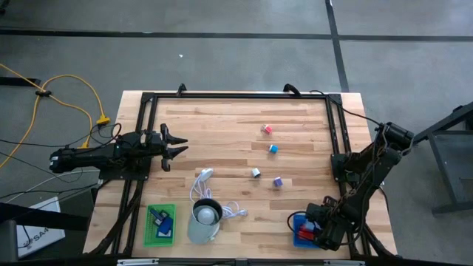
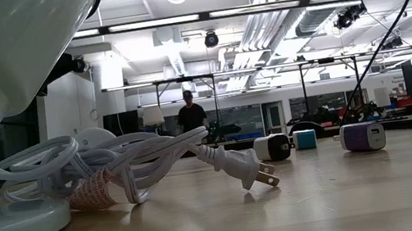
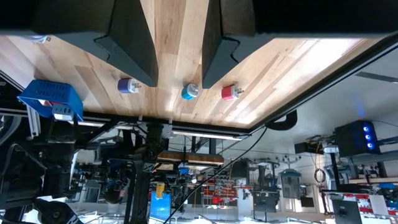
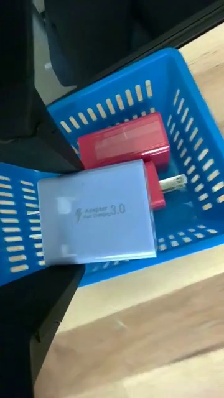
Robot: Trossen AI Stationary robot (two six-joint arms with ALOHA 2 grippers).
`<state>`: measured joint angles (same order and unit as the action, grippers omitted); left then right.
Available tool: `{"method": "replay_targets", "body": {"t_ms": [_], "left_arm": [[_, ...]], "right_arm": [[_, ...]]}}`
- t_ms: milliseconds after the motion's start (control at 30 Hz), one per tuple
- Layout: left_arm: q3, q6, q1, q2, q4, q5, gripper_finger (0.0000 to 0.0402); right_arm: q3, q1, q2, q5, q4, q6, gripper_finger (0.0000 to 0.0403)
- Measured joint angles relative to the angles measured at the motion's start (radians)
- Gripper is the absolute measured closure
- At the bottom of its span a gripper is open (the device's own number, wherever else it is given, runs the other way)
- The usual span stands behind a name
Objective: Pick & Place Office items
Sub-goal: Put the light blue charger adapter into the blue basket
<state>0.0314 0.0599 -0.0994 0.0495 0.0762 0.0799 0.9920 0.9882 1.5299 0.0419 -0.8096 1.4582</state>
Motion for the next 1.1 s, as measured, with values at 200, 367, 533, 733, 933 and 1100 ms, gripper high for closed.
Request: {"method": "replay_targets", "body": {"t_ms": [200, 367, 533, 733, 933, 1100], "left_arm": [[0.0, 0.0, 0.0, 0.0, 0.0, 0.0, 0.0281], [0.0, 0.0, 0.0, 0.0, 0.0, 0.0, 0.0281], [0.0, 0.0, 0.0, 0.0, 0.0, 0.0, 0.0281], [0.0, 0.0, 0.0, 0.0, 0.0, 0.0, 0.0281], [0.0, 0.0, 0.0, 0.0, 0.0, 0.0, 0.0281], [0.0, 0.0, 0.0, 0.0, 0.0, 0.0, 0.0281]], "right_arm": [[0.0, 0.0, 0.0, -0.067, 0.018, 0.043, 0.017], [0.0, 0.016, -0.011, -0.069, 0.012, 0.072, 0.017], [0.0, 0.039, -0.021, -0.066, 0.014, 0.122, 0.017], [0.0, 0.053, -0.021, 0.035, 0.007, 0.112, 0.017], [0.0, 0.053, -0.021, 0.063, 0.005, 0.101, 0.017], [0.0, 0.053, -0.021, 0.09, 0.032, 0.082, 0.017]]}}
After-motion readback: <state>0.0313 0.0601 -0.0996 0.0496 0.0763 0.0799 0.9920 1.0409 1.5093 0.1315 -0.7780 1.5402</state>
